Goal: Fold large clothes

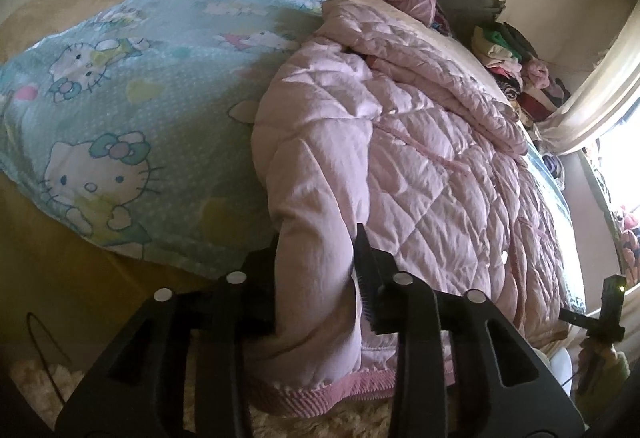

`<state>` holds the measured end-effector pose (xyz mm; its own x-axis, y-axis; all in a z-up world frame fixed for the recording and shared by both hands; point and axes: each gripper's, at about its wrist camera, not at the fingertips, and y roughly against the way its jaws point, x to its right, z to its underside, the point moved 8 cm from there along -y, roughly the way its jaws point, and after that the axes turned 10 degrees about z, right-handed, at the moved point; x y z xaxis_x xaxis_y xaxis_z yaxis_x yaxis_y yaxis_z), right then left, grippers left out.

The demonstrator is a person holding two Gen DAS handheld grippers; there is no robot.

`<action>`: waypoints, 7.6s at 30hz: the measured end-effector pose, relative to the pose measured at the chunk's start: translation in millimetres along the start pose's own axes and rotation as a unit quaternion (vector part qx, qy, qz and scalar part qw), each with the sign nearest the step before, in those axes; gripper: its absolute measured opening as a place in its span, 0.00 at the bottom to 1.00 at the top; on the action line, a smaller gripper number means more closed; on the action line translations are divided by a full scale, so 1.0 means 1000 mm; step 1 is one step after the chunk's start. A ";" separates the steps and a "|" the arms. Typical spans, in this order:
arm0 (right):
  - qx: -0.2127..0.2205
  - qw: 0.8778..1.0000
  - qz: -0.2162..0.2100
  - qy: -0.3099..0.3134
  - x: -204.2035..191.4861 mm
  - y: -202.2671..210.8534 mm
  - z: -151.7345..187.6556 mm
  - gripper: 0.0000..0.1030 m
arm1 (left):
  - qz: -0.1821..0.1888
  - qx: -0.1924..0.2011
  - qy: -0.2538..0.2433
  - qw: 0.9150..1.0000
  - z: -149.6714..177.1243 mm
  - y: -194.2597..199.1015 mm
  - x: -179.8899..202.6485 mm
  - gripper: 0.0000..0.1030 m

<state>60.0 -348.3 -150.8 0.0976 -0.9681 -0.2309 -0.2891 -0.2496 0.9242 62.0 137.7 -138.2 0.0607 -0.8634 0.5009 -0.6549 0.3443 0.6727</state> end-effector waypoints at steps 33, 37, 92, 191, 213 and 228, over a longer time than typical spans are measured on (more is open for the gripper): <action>0.097 0.988 -0.116 0.030 -0.045 0.057 -0.050 0.21 | -0.028 -0.043 -0.057 0.997 0.024 0.008 0.016 0.13; 0.106 0.986 -0.127 0.029 -0.048 0.058 -0.057 0.20 | -0.019 -0.006 -0.072 0.997 -0.005 0.027 0.032 0.12; 0.334 0.925 -0.181 -0.019 -0.039 0.149 -0.216 0.18 | -0.039 0.146 -0.118 0.981 -0.171 0.047 0.120 0.10; 0.190 0.981 -0.026 0.027 -0.074 -0.059 -0.340 0.91 | -0.130 0.093 -0.152 0.975 -0.287 -0.155 0.089 0.23; 0.246 0.969 -0.008 0.011 -0.053 -0.022 -0.342 0.92 | -0.141 0.149 -0.183 0.962 -0.280 -0.105 0.089 0.91; 0.217 0.975 0.049 -0.016 0.010 -0.046 -0.366 0.88 | -0.074 0.052 -0.114 0.989 -0.225 -0.148 0.026 0.79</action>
<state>422.8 -338.1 -84.1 0.0210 -0.9862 -0.1641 -0.6714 -0.1355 0.7286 330.0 146.8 -102.2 -0.0018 -0.9660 0.2585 -0.7261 0.1790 0.6639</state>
